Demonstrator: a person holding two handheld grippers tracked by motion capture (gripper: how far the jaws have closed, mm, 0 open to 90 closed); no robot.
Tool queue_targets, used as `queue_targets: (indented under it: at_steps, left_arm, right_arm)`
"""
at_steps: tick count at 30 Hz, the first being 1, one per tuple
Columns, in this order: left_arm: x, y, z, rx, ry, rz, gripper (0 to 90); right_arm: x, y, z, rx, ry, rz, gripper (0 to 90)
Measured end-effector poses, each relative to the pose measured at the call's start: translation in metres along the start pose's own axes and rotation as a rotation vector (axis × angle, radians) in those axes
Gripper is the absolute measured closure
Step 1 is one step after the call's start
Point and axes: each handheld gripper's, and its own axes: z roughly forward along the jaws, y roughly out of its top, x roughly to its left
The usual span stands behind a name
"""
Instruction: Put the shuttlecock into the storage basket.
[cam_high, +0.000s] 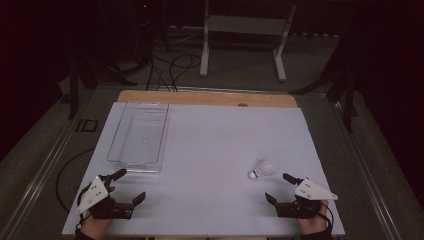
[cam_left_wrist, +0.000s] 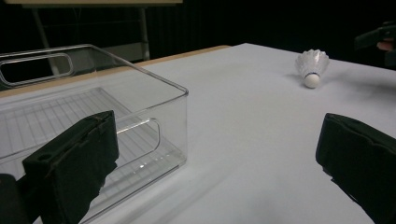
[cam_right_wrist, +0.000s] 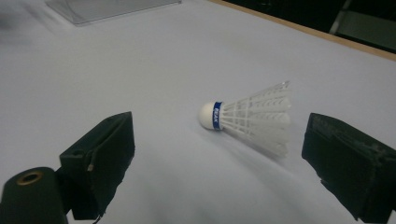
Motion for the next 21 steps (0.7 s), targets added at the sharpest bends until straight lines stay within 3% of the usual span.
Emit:
queue_targets:
  at_steps: [12,21]
  left_arm:
    - [-0.0038,0.0002,0.0038,0.028,-0.017,0.021,0.1]
    - [-0.0019,-0.0010,0.0036,0.026,-0.021,0.006,0.1]
  right_arm:
    - [0.0055,0.0031,-0.0003,0.028,0.034,-0.023,8.8]
    - [0.0068,0.0057,-0.0025,0.049,0.046,-0.034,8.3]
